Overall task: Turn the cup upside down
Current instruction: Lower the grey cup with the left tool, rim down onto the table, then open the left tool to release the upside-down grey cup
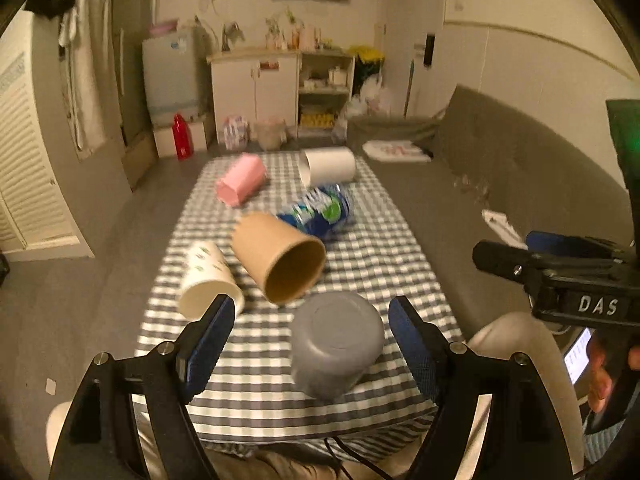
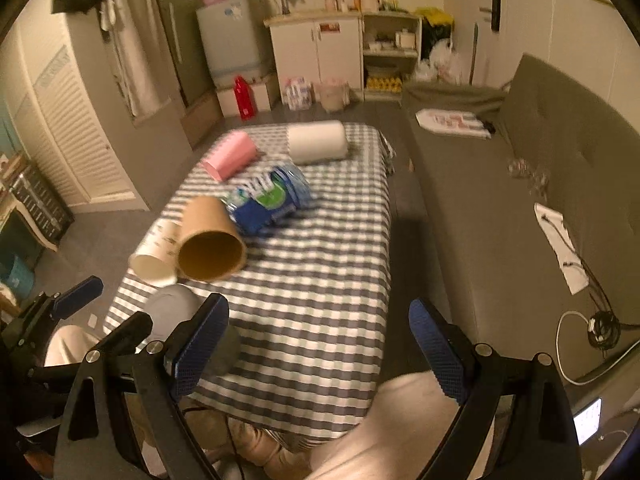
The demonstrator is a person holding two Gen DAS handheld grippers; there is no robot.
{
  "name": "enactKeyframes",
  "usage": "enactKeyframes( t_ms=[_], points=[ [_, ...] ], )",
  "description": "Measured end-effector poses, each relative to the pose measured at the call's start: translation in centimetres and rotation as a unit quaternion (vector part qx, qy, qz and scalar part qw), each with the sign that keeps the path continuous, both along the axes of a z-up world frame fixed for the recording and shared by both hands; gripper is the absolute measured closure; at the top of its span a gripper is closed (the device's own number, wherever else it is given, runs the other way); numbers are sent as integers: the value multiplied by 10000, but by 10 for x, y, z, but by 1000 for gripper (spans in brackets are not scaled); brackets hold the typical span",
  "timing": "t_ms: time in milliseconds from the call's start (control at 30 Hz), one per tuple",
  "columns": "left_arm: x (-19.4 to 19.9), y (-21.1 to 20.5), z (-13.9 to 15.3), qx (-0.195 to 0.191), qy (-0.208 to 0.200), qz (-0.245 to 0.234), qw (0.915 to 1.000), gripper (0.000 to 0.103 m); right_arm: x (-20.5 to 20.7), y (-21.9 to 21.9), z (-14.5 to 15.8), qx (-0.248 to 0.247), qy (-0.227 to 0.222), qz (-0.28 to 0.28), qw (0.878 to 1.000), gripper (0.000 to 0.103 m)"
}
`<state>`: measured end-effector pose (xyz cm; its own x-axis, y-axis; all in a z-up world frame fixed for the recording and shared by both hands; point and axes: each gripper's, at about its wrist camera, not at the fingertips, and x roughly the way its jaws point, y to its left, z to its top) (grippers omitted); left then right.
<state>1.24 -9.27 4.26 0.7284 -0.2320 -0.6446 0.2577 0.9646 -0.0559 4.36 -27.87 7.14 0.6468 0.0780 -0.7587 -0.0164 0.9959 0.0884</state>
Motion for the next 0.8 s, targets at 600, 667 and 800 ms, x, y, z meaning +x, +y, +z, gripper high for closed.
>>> enactKeyframes(
  t_ms=[600,667,800],
  points=[
    [-64,64,-6,-40,-873,628,9942,14,-79,58,-3,-190,-1074,-25,9940,11],
    [-68,66,-11,-32,-903,684,9936,13,-83,59,-10,-230,-1124,-94,9934,11],
    [-68,72,-20,-112,-794,759,9939,12,-89,63,-27,-302,-1022,-181,9941,9]
  ],
)
